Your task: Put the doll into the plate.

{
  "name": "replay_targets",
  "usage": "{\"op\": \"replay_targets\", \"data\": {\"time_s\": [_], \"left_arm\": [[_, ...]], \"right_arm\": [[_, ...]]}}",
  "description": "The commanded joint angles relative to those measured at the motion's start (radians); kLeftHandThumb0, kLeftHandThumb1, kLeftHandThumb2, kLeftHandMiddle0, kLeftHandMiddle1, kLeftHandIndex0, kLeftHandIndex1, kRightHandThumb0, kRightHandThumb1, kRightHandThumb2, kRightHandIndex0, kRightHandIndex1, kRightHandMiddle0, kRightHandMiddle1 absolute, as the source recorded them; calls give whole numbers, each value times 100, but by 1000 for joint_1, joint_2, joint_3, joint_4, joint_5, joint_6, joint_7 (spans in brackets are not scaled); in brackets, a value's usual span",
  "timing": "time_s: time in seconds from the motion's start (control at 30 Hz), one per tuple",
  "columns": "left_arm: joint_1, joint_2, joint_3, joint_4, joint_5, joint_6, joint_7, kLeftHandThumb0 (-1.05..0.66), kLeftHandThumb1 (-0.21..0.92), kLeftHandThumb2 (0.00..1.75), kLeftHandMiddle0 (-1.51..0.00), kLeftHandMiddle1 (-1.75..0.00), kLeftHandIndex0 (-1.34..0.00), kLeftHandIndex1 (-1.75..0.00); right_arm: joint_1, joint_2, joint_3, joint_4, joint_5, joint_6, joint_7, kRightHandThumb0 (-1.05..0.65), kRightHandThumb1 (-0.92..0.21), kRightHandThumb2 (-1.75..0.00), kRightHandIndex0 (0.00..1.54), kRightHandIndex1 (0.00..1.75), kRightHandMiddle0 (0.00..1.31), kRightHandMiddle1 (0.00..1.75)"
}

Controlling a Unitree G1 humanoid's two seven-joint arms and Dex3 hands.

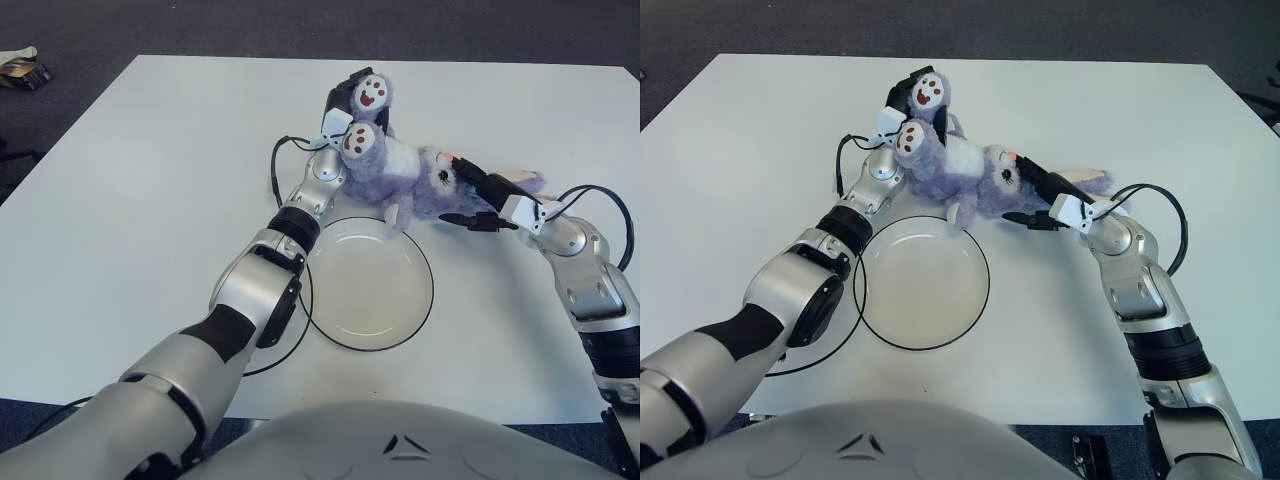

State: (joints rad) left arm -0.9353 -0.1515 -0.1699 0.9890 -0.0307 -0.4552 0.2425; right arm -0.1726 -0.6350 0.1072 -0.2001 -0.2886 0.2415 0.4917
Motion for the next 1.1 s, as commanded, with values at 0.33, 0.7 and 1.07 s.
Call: {"op": "replay_targets", "data": {"time_s": [0.33, 0.7, 1.07], "left_arm": [[-73, -229, 4, -10, -11, 11, 4, 52, 18, 148, -72, -175, -97, -175], [-63, -237, -3, -29, -15, 21, -1, 52, 18, 148, -72, -175, -97, -175], [-54, -248, -11, -55, -14, 39, 14, 52, 17, 149, -72, -175, -97, -175]], "right_arm": [[22, 34, 97, 116, -119, -85, -113, -105, -92, -12, 0, 0, 0, 0], [17, 80, 100, 203, -187, -98, -263, -105, -92, -12, 0, 0, 0, 0], [-24, 131, 103, 306, -231, -85, -389, -105, -89, -10, 0, 0, 0, 0]]}}
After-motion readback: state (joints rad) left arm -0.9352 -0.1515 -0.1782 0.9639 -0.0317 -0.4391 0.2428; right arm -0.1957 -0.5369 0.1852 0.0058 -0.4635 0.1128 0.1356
